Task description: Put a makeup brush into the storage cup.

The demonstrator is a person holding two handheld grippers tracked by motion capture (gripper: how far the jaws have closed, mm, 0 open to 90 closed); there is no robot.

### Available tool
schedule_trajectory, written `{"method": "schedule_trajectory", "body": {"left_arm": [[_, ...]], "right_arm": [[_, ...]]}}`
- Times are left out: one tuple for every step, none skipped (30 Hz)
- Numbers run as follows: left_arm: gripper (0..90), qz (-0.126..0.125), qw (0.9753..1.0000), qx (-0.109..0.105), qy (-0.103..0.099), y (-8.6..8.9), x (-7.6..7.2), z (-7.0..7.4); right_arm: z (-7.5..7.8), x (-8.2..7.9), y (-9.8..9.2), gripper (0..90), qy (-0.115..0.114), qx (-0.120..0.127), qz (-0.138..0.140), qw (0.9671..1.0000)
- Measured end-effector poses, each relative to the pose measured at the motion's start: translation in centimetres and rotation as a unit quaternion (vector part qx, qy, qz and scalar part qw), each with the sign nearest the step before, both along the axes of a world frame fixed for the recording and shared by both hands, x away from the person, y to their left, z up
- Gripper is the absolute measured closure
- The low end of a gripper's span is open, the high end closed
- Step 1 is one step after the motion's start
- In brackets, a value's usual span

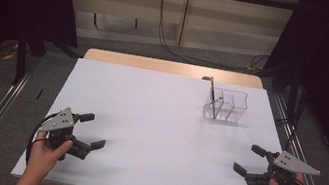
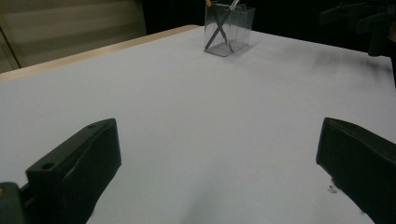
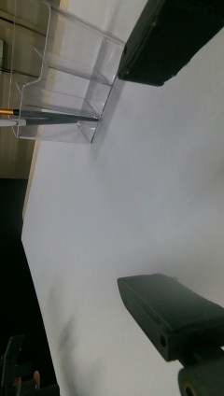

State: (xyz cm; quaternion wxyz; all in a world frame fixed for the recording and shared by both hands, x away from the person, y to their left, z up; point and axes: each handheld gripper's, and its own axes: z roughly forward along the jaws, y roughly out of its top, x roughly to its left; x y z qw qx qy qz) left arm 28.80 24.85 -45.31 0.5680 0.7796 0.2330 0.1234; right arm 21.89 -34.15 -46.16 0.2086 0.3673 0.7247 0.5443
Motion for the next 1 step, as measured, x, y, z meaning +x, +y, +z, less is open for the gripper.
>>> {"method": "schedule_trajectory", "body": {"left_arm": [[0.0, -0.001, 1.0, 0.002, 0.0, 0.03, 0.02, -0.01]], "right_arm": [[0.0, 0.0, -0.01, 2.1, 0.0, 0.0, 0.0, 1.0]]}}
